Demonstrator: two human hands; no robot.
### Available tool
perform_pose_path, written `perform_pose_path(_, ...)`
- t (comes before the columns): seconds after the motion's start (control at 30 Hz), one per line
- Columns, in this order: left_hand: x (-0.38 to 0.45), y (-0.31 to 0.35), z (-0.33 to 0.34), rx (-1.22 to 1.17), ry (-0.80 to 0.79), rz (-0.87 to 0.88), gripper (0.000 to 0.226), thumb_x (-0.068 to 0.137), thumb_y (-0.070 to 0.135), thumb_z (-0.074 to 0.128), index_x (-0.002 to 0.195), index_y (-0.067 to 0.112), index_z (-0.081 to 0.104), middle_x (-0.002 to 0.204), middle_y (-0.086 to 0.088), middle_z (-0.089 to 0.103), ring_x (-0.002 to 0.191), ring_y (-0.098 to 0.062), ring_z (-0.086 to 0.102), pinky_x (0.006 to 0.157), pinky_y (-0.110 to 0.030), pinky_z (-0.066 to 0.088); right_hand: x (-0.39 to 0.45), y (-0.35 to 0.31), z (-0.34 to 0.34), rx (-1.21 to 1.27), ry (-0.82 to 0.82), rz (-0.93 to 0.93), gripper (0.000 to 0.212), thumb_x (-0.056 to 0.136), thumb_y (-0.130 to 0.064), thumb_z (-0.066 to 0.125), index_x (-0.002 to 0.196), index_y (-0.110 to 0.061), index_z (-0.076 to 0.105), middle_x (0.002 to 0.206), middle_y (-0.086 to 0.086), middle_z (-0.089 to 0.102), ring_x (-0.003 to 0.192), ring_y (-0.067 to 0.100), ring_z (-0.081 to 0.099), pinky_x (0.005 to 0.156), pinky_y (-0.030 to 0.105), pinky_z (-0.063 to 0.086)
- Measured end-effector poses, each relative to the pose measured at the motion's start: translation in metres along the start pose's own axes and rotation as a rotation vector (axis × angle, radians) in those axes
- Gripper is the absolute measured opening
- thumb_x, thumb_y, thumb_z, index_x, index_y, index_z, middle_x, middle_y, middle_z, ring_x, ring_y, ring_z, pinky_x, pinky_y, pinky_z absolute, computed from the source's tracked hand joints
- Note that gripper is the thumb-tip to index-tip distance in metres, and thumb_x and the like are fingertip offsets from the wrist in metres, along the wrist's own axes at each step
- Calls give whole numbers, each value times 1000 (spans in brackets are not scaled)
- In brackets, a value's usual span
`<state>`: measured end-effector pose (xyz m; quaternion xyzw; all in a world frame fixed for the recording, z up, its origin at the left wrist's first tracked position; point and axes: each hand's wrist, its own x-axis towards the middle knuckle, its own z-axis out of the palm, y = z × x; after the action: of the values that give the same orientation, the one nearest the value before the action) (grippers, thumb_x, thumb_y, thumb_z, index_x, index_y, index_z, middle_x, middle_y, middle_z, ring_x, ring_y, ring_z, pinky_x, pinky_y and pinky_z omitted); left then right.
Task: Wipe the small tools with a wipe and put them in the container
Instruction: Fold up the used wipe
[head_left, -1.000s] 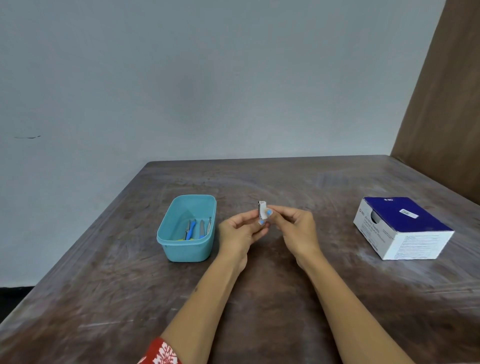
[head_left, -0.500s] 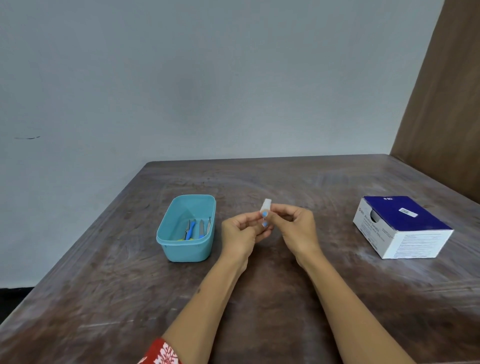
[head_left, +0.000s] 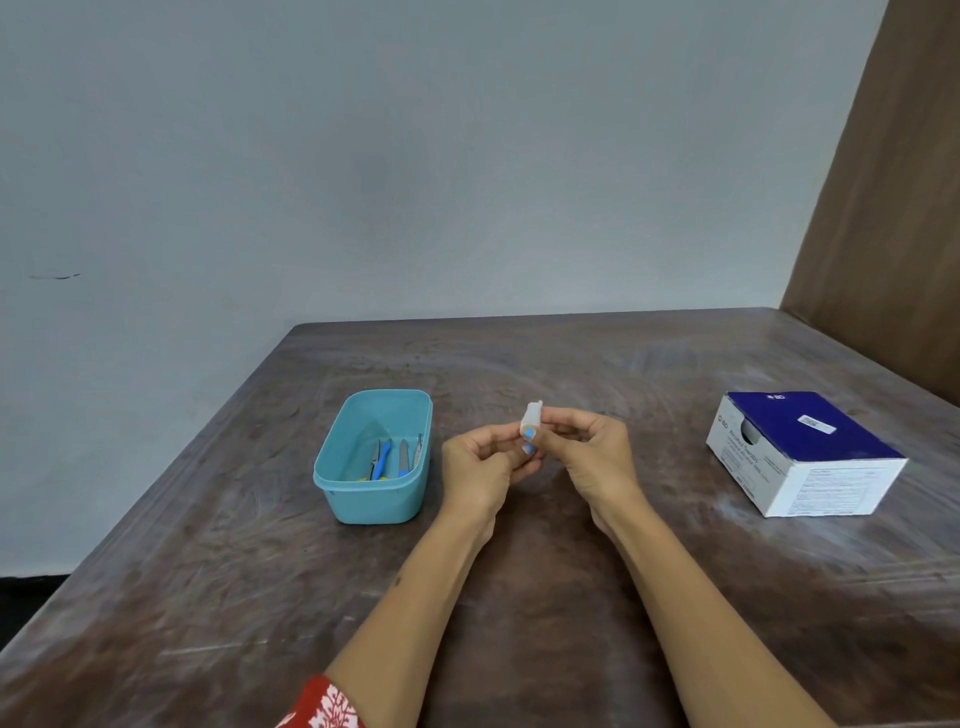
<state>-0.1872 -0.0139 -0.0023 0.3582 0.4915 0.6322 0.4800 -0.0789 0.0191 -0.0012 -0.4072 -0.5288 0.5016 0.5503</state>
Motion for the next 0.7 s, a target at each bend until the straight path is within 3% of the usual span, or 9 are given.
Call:
perform_pose_path(0.13,0,-1,0,12,12,18,21,82,-9,60,95,4,70,90,-11,72,86,-20,71,72,-27,59,-2,-3,0,-6,-21,-15,27,70,-2,79,95,-8,71,77,2,71,66,2,67,61,11,50)
perform_pose_path(0.33,-1,1,0,-2,14,8,21,82,-9,61,94,5,70,88,-11,73,82,-19,72,72,-26,59,-3,-3,2,38,-42,-42,7,84,-12,68,84,-17,73,65,-7,71,62,-2,64,57,10,46)
perform_pose_path(0.53,-3,1,2,0,-56,-1,18,81,-10,62,90,3,69,81,-12,72,74,-17,72,68,-25,59,1,0,0,25,36,-34,5,75,-13,76,77,-17,74,71,3,73,67,12,66,71,31,56)
perform_pose_path(0.7,-3,1,2,13,-56,3,17,80,-10,62,91,2,69,79,-10,72,73,-16,72,66,-23,59,2,-2,0,14,57,8,14,68,-13,82,77,-13,71,75,10,71,68,16,67,67,27,57)
